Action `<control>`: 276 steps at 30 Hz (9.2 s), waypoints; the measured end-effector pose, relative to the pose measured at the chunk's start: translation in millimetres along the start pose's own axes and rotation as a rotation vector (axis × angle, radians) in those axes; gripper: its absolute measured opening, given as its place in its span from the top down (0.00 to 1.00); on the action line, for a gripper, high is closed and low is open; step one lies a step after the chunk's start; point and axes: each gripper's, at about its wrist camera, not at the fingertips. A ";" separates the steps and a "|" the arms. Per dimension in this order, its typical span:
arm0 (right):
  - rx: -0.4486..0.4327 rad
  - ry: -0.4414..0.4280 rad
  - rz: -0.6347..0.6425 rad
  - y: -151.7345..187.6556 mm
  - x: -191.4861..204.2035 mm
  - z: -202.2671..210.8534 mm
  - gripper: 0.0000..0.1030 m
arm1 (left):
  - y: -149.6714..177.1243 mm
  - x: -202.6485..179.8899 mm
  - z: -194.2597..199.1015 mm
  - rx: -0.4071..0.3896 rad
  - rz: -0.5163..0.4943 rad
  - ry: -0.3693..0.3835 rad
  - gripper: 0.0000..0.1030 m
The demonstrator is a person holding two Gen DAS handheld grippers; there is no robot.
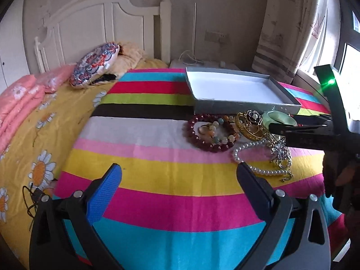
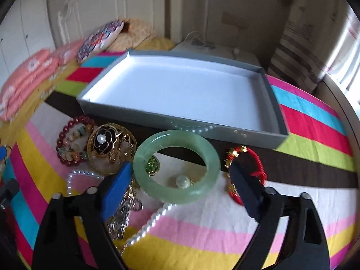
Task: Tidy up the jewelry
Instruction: 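Grasp the green jade bangle with the right tool while the left tool grasps the black flower ring, then carry both pieces over the grey tray and open both tools to drop them, then lift both tools up and away from the tray, then grasp the silver pearl bow brooch with the right tool and lift it, then grasp the red string bracelet with the left tool while the right tool holds the brooch, then carry the bracelet and brooch over the tray and open both tools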
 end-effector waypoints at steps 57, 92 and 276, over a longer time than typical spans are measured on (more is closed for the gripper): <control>-0.180 -0.080 -0.159 -37.1 -85.2 23.6 0.25 | -132.8 -46.3 -116.5 0.067 -0.008 0.338 0.72; -0.177 -0.026 -0.159 -59.0 -103.9 10.7 0.20 | -145.5 -23.3 -126.0 0.026 -0.028 0.159 0.10; -0.268 -0.028 -0.194 135.1 -117.9 139.9 0.62 | -70.0 -212.0 -71.2 0.064 -0.369 0.530 0.95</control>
Point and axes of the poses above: each gripper's, at about its wrist camera, not at the fingertips, and z roughly against the way its jaws point, x to its left, y to its underside
